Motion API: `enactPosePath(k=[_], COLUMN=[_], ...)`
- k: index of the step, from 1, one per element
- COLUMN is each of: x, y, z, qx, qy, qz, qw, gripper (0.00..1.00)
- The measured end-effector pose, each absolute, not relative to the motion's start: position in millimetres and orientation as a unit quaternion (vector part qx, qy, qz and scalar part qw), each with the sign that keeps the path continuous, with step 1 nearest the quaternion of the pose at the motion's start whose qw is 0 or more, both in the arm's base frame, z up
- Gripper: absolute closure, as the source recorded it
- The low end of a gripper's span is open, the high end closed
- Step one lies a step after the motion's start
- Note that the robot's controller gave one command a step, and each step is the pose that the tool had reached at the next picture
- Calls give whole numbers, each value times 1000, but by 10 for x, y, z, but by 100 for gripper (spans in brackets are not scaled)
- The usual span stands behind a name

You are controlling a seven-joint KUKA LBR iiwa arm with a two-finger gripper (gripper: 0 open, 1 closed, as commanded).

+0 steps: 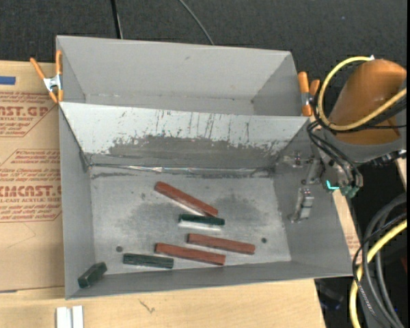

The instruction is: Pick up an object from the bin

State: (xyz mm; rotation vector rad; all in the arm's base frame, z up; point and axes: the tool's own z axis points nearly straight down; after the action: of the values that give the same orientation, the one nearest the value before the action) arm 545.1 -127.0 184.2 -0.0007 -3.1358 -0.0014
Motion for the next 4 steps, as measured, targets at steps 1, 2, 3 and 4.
enactPosePath(k=[1,2,3,4], x=[5469,5138,4947,5169], y=[-1266,-852,-839,-326], z=[1886,1619,1063,699], qx=[0,38,20,5], qy=[-1000,-999,-1000,-1000], qz=[0,1,-1,-1], qw=[-1,-2,-3,-1], gripper=[0,0,0,100])
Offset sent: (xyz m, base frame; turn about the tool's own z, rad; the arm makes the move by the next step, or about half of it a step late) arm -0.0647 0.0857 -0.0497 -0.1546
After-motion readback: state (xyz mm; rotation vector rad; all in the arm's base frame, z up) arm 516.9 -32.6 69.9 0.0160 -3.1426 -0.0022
